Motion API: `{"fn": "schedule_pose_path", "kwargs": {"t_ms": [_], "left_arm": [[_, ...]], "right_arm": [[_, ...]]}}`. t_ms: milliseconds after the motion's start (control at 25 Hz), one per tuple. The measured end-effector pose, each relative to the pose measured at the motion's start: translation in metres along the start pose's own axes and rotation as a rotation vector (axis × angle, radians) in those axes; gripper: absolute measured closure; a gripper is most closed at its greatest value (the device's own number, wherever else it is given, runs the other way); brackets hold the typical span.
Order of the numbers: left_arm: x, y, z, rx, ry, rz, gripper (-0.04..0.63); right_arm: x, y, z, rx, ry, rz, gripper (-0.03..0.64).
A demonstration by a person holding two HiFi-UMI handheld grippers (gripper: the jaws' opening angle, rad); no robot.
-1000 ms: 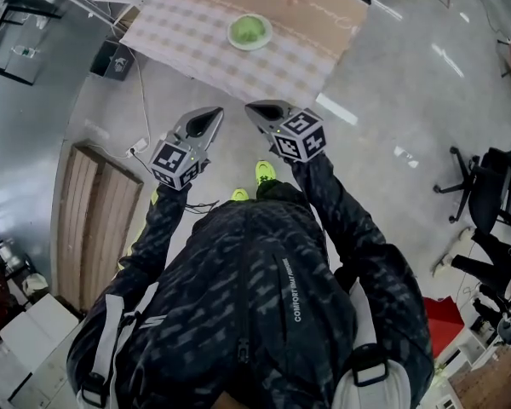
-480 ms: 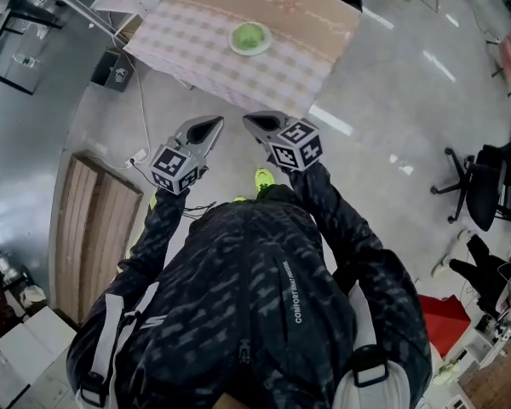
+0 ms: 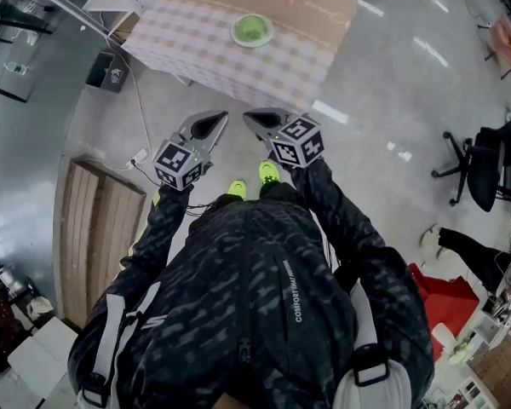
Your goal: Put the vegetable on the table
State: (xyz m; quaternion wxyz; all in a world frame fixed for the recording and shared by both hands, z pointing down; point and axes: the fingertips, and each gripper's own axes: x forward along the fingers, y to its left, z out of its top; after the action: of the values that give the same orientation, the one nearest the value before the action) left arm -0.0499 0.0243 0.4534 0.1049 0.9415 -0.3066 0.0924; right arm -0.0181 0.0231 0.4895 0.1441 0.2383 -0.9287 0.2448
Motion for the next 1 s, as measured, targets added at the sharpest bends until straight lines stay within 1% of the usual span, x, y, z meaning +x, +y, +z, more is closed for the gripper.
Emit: {"fn": "schedule_pose_path", "kwargs": {"t_ms": [120, 320, 480, 680, 840, 1000], "left_arm": [[-0.016, 0.001, -0.003, 0.010, 0.001, -0.039, 0.602], [-0.040, 0.005, 0.000, 0.013, -0.028, -0.079, 0.601], [-0.056, -0.003, 0.003, 0.044, -0.044, -0.121, 0.601], [-0.069, -0.025, 0.010, 0.085, -0.060, -0.187, 0.601], [-0.073, -0.041, 0.013, 0.113, -0.065, -0.209, 0.601], [-0.076, -0.055, 0.010, 0.130, -0.057, -0.215, 0.601]], "right_arm": [[0.008, 0.016, -0.002, 0.011, -0.009, -0.026, 0.611], [0.015, 0.039, 0.001, 0.014, -0.036, -0.080, 0.611], [0.015, 0.060, 0.003, 0.009, -0.060, -0.123, 0.611], [0.011, 0.085, 0.004, 0.003, -0.095, -0.160, 0.611], [0.005, 0.104, 0.003, -0.044, -0.111, -0.173, 0.611], [-0.003, 0.111, 0.001, -0.089, -0.121, -0.216, 0.611]]}}
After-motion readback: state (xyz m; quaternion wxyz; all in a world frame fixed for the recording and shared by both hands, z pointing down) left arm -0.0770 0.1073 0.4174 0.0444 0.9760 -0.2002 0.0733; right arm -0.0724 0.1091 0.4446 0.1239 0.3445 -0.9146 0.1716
